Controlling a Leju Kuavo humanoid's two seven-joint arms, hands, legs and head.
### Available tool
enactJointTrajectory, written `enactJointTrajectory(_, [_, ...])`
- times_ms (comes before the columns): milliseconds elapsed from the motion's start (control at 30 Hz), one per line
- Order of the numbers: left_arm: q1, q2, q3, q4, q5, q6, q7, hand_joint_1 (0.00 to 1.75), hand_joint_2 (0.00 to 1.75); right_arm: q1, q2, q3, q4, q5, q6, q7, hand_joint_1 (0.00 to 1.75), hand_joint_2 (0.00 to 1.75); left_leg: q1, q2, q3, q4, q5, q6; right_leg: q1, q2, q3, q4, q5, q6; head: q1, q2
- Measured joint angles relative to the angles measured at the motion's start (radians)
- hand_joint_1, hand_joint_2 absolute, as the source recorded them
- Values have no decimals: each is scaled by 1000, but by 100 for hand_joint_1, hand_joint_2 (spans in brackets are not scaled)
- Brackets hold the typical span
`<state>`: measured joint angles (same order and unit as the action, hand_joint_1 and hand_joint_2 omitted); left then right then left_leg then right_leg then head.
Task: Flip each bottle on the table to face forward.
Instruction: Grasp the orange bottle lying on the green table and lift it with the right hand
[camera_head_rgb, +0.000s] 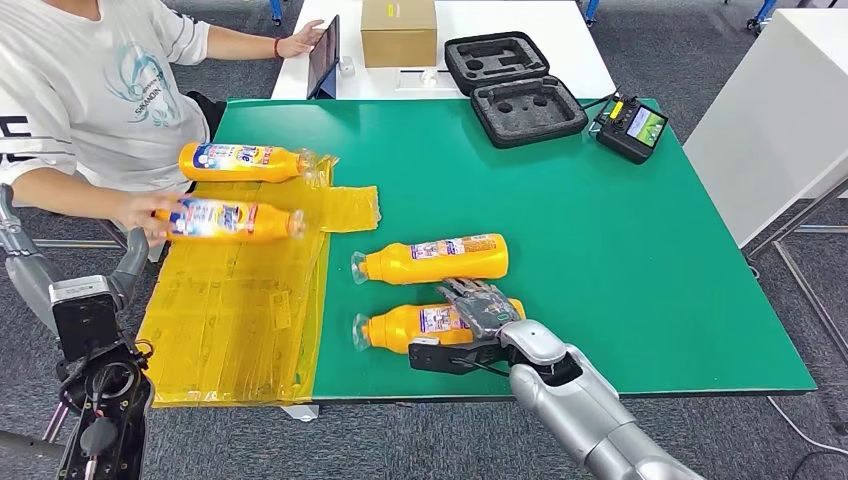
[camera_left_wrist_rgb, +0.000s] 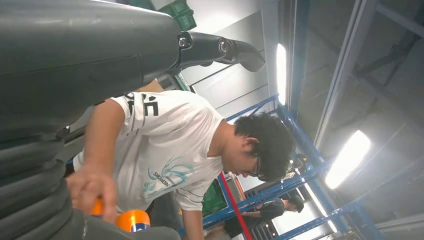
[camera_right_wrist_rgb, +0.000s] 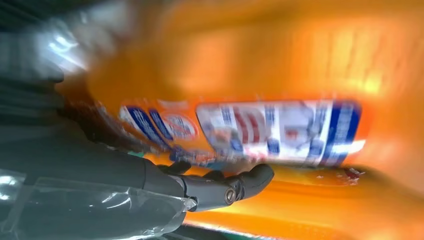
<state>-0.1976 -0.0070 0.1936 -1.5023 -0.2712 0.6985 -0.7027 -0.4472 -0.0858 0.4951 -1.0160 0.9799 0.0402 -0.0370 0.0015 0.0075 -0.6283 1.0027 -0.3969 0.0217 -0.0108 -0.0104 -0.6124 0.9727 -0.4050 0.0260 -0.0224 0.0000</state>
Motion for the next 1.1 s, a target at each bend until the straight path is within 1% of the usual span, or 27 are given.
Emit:
enactJointTrajectory(33, [0, 0, 0, 0, 4, 0, 0, 0, 175, -5, 0, 1, 7, -9, 4, -8, 175, 175, 0, 0, 0, 0, 0, 0, 0, 0, 0, 0, 0, 0, 0, 0])
enactJointTrajectory(133, [-3, 0, -2, 4, 24, 0, 0, 0, 175, -18, 0, 4, 25, -56, 27, -55, 175, 175, 0, 0, 0, 0, 0, 0, 0, 0, 0, 0, 0, 0, 0, 0])
enactJointTrajectory(233, [-11, 0, -11, 18, 49, 0, 1, 0, 175, -34, -4, 2, 36, -152, 67, -161, 175, 175, 0, 1, 1, 0, 0, 0, 0, 1, 1, 0, 0, 0, 0, 0])
enactJointTrajectory(300, [-16, 0, -17, 25, 57, 0, 1, 0, 175, -39, -5, 1, 39, -196, 84, -208, 175, 175, 0, 2, 2, 0, 0, 0, 0, 2, 1, 0, 0, 0, 0, 0])
enactJointTrajectory(367, [-17, 0, -18, 26, 59, 0, 1, 0, 175, -40, -5, 1, 39, -204, 86, -217, 175, 175, 0, 2, 2, 0, 0, 0, 0, 2, 1, 0, 1, 0, 0, 0])
enactJointTrajectory(500, [-28, 0, -48, 50, 81, 0, 1, 0, 175, -40, -1, -3, 41, -276, 111, -293, 175, 175, 0, 2, 2, 0, 0, 0, 0, 2, 1, 0, 1, 0, 0, 0])
enactJointTrajectory(633, [-30, 1, -56, 59, 85, 0, 1, 0, 175, -41, -1, -4, 43, -281, 111, -300, 175, 175, 0, 1, 2, 0, 0, 0, 0, 2, 1, 0, 1, 0, 0, 0])
enactJointTrajectory(700, [-31, 3, -63, 61, 105, -2, 1, 0, 175, -40, -1, -6, 43, -306, 109, -339, 175, 175, 0, 1, 2, 0, 0, 0, 0, 2, 1, 0, 1, 0, 0, 0])
enactJointTrajectory(733, [-31, 5, -68, 62, 127, -8, 1, 0, 175, -36, 1, -9, 43, -333, 105, -378, 175, 175, 0, 1, 2, 0, 0, 0, 0, 2, 1, 0, 1, 0, 0, 0])
enactJointTrajectory(833, [-29, 8, -81, 69, 210, -57, 1, 0, 175, -4, 24, -30, 22, -461, 95, -519, 175, 175, 0, 1, 1, 0, 0, 0, 0, 2, 1, 0, 1, 1, 0, 0])
enactJointTrajectory(900, [-22, 8, -81, 72, 251, -105, 1, 0, 175, 27, 52, -57, -18, -553, 81, -580, 175, 175, 0, 1, 1, 0, 0, 0, 0, 2, 0, 0, 1, 1, 0, 0])
enactJointTrajectory(1000, [-8, 2, -64, 73, 298, -177, 1, 0, 175, 75, 99, -105, -101, -661, 33, -619, 175, 175, 0, 1, 0, 0, 0, 0, 0, 2, -1, 0, 0, 0, 0, 0])
enactJointTrajectory(1100, [-2, -13, -22, 74, 350, -245, 1, 0, 175, 115, 144, -154, -175, -724, -32, -633, 175, 175, 0, 1, -1, 0, -1, 0, 0, 2, -2, 0, 0, 0, 0, 0])
